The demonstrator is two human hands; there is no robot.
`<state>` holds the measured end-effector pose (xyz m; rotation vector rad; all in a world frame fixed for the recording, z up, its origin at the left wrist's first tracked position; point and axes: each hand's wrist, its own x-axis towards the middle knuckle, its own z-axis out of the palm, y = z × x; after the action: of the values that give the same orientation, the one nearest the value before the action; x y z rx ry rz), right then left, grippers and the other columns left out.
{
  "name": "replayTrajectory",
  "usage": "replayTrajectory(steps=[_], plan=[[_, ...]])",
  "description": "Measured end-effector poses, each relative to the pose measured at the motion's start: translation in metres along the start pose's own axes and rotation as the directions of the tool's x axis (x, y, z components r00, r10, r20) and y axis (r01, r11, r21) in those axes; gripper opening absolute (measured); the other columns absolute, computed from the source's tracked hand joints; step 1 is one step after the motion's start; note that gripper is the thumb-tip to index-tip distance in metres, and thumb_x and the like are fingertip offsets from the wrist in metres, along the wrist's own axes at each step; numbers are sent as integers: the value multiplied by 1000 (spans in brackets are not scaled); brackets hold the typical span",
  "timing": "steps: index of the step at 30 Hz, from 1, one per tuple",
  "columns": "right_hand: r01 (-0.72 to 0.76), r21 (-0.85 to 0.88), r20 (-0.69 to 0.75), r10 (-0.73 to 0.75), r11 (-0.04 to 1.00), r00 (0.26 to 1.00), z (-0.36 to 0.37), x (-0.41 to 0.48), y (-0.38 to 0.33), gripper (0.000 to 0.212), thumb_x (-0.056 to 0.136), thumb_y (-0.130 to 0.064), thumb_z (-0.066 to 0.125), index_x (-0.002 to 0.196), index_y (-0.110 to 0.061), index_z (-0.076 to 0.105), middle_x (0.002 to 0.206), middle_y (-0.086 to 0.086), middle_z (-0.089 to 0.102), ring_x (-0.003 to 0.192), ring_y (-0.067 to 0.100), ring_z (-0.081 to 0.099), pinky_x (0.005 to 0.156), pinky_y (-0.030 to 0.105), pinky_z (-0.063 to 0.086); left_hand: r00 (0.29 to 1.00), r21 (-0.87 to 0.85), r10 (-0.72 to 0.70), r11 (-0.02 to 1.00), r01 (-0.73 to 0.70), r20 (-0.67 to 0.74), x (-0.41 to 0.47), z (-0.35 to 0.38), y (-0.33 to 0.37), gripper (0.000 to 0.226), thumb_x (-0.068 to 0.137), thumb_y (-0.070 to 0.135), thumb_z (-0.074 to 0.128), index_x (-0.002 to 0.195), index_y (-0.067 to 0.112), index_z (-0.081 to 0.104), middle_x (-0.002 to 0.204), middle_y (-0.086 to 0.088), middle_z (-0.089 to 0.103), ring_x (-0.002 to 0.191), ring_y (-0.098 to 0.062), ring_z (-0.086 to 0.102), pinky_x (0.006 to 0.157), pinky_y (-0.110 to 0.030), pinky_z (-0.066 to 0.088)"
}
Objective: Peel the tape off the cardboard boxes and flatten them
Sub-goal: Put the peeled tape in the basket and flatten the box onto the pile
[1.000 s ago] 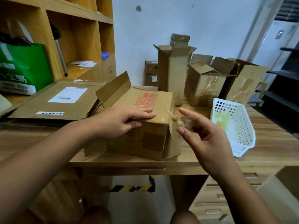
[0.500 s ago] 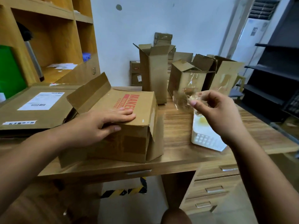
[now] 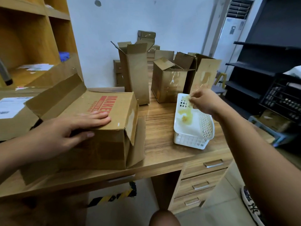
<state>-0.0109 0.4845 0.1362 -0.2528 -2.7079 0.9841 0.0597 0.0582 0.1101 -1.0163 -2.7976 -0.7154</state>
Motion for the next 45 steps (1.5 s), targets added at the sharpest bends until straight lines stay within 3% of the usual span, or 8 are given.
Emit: replayTrajectory(steps=[3,7,13,17,27,31,35,45], plan=[[-37,-64,22,39,997,999,7,13,4,19,95,-16,64,100,0,72,90,17,75,88,36,73,84,56,59,1000,7,12,1000,-12,-3,1,2,-2,60,89,32,57,141,60,42,150,31,41,145,-2,33,116,-52,34],[-156,-20,1,156,988,988,16,21,4,49,91,-14,74,127,-2,43,108,19,64,96,36,70,84,50,61,1000,15,6,1000,-7,11,1,2,-6,62,90,30,57,142,60,40,151,32,39,146,-3,32,116,-53,33],[-70,-189,29,77,979,997,24,30,3,23,96,-16,67,115,-3,71,104,15,74,98,31,72,89,46,58,1000,0,10,1000,-10,8,2,3,-8,62,90,30,57,142,60,40,151,31,39,146,-4,31,116,-55,33],[-115,-127,62,124,985,990,29,32,12,24,95,-20,66,108,0,72,89,13,71,93,30,73,74,34,60,1000,0,29,1000,-29,-12,2,4,-6,62,90,29,57,142,59,41,150,31,41,145,-2,33,115,-53,34],[-22,-462,47,49,887,998,48,26,11,43,94,-27,72,128,-4,61,121,12,66,114,31,62,92,37,52,1000,5,25,1000,-25,-3,2,3,-5,61,90,32,56,142,59,40,149,33,40,144,0,33,115,-52,35],[64,-582,65,-33,811,997,47,26,12,24,94,-30,70,101,-8,65,95,8,66,101,31,66,78,33,48,1000,9,12,1000,-12,8,2,3,-8,61,90,33,56,142,60,39,150,33,39,145,-1,32,115,-52,35],[139,-725,59,-141,675,988,42,20,11,26,98,-46,61,112,-28,74,122,2,63,120,30,51,101,41,39,1000,19,-1,1000,0,22,2,2,-9,60,89,38,54,142,61,38,150,34,37,145,-1,31,115,-53,35],[177,-491,-21,-214,853,977,25,1,3,43,106,-43,42,143,-26,55,145,5,51,136,31,39,109,48,38,1000,24,9,1000,-9,12,2,3,-10,60,89,38,54,141,62,38,149,35,38,145,-2,32,115,-52,35]])
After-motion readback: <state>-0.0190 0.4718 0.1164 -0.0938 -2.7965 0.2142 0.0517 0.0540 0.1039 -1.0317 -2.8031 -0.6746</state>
